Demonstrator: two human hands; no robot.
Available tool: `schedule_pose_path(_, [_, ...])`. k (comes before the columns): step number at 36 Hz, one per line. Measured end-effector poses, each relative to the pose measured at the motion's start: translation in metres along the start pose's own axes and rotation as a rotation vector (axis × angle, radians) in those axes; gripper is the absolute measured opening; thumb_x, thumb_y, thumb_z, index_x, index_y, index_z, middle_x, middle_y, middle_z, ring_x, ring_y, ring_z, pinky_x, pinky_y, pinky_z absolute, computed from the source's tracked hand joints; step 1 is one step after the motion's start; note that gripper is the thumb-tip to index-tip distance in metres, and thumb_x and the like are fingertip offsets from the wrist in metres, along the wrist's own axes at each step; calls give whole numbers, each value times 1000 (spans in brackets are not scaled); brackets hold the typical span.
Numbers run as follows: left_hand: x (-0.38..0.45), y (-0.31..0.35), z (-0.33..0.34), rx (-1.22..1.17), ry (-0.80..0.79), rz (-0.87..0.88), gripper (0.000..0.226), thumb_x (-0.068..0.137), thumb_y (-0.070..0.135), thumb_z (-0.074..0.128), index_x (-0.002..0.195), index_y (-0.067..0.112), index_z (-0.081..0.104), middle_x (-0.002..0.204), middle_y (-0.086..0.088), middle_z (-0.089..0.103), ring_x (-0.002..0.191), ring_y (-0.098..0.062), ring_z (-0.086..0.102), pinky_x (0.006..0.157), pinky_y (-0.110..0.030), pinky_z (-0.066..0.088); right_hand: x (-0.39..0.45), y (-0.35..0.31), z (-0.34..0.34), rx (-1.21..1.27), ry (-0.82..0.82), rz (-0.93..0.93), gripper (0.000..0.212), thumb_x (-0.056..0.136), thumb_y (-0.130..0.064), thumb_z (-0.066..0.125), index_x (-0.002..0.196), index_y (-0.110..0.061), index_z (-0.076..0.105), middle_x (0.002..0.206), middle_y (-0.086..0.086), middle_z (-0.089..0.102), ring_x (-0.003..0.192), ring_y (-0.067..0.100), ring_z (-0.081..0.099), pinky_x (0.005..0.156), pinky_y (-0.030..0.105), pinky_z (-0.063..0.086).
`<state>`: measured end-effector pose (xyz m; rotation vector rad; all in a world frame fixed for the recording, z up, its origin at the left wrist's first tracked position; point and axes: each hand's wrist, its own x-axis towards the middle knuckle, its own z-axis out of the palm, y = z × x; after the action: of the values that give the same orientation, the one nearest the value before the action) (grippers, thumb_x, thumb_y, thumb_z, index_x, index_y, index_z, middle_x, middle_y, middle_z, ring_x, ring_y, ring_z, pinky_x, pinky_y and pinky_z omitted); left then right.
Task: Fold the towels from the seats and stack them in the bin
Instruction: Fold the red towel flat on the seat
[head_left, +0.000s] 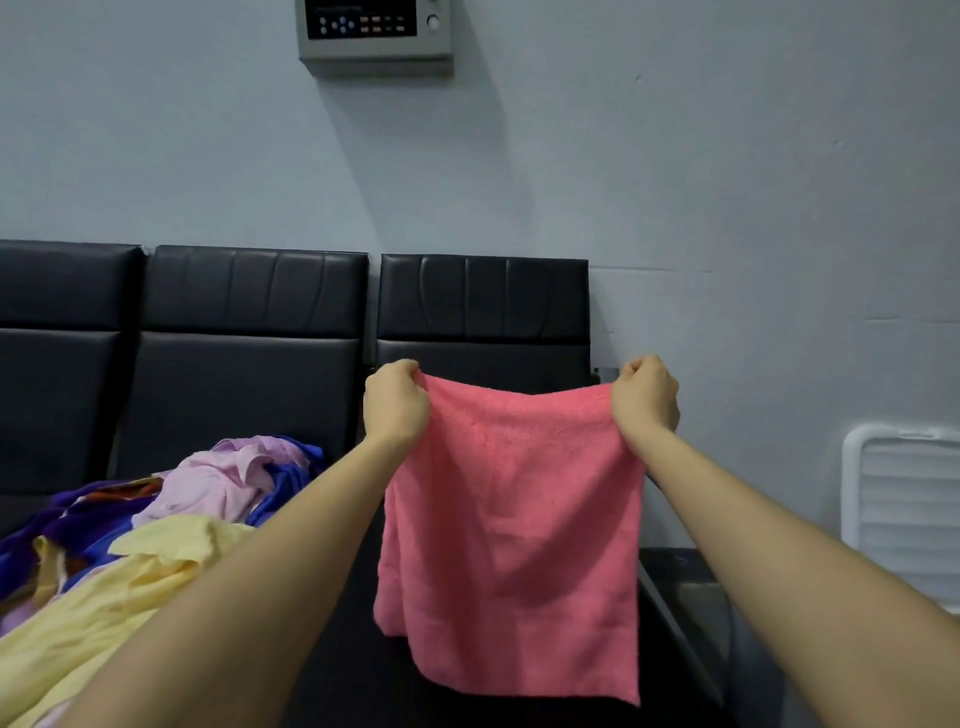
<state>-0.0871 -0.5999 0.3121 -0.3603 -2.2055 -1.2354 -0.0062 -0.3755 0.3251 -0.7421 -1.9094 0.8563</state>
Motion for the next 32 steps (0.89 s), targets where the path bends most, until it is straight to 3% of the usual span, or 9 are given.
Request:
schedule_pose_path(3, [-3,-5,2,142,-70,0,24,93,4,41,109,0,58,105,-17,63,97,-35,59,77,-38,46,-2,3,2,84,-21,18,24,91,2,38,106,-5,55,114,15,58,93,30,53,77,36,42])
schedule_pose_path(5, [-4,-7,1,288,-97,55,21,98,12,39,112,2,51,105,-17,61,94,-35,58,71,-37,40,-2,4,3,143,-31,32,30,87,8,38,108,-3,56,117,16,57,100,31,54,79,33,42])
schedule_pose_path(9, [-4,-9,-2,467,-58,197,18,99,16,37,106,5,50,100,-13,65,87,-33,59,66,-34,32,-2,8,2,185,-15,70,32,85,11,38,111,-1,53,119,18,55,106,33,54,79,33,42])
schedule_pose_path(16, [2,-8,-7,172,71,32,21,95,16,39,103,10,58,91,-8,63,84,-30,58,70,-36,42,0,21,-1,141,23,104,24,92,5,39,110,0,54,115,19,59,105,31,54,72,27,34])
schedule_pose_path(20, [4,-4,-4,-228,51,-175,36,92,6,36,105,10,69,104,-8,67,94,-21,59,78,-28,45,-1,21,1,147,27,119,23,93,3,40,110,-1,55,117,19,59,107,32,54,73,27,33])
schedule_pose_path(23, [-1,-2,0,-377,-16,-271,42,86,-5,35,100,8,72,107,-7,68,95,-14,57,79,-22,41,-1,20,2,177,39,112,26,92,5,38,108,0,57,115,19,59,104,30,54,70,24,31])
schedule_pose_path(28, [-1,-7,2,-310,-49,-303,44,86,-5,38,113,9,68,121,-7,63,100,-15,54,82,-23,39,3,18,-1,220,27,58,43,83,12,35,107,-2,68,112,15,65,105,27,58,75,18,35])
schedule_pose_path(30, [3,-8,1,-234,4,-298,43,85,-2,40,117,11,66,125,-8,61,111,-24,56,94,-28,40,6,16,-4,213,19,36,44,82,13,37,107,-2,70,112,15,67,107,26,59,79,18,37])
schedule_pose_path(32, [6,-6,0,-117,40,-265,37,84,-1,41,108,11,66,122,-12,59,109,-32,54,102,-36,34,10,15,-7,198,22,24,41,82,12,39,107,0,69,114,17,66,111,28,58,90,22,40])
